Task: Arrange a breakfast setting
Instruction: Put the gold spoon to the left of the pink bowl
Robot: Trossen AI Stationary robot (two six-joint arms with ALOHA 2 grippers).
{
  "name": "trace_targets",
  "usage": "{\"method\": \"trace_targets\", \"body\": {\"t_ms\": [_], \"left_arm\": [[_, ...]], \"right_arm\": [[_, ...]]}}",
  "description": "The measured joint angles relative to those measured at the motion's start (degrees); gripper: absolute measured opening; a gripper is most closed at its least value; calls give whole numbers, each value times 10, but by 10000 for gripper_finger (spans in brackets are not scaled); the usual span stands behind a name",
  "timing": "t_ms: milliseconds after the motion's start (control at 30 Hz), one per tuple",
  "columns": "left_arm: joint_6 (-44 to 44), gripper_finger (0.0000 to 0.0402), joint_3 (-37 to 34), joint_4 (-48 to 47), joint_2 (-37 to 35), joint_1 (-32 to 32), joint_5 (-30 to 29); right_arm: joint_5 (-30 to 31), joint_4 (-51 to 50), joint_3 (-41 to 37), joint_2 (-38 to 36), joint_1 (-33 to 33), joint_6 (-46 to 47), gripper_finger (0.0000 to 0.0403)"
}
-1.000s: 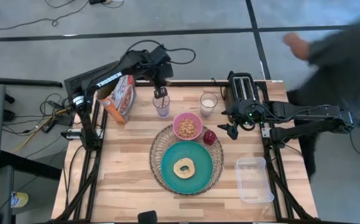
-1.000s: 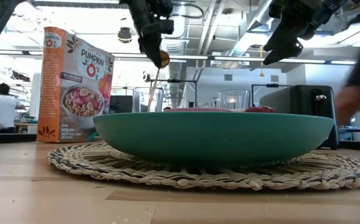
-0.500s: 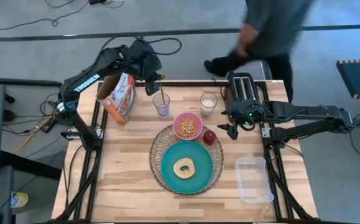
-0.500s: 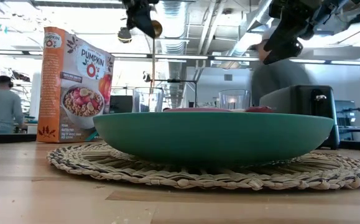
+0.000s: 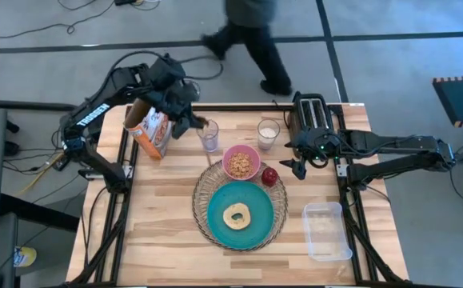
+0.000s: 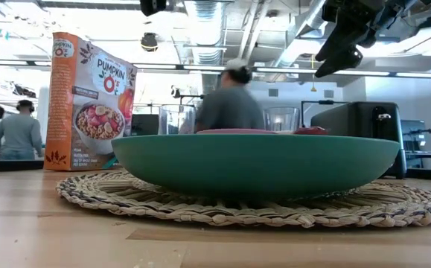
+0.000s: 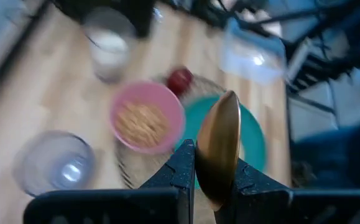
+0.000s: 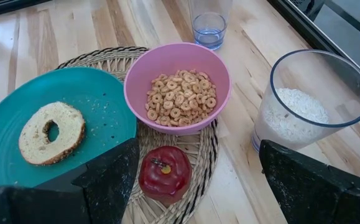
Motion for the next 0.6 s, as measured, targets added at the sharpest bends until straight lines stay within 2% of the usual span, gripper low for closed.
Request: {"method": "trace_targets", "body": {"t_ms": [100, 267, 600], "left_arm": [[-5, 14, -9, -36, 0, -23, 19], [-19, 14, -64, -49, 0, -48, 78], [-34, 14, -257, 8, 1, -70, 103]], "right_arm": [[0, 0, 0, 0, 0, 0, 360], [0, -1, 0, 0, 0, 0, 360], [-2, -1, 0, 0, 0, 0, 360]]}}
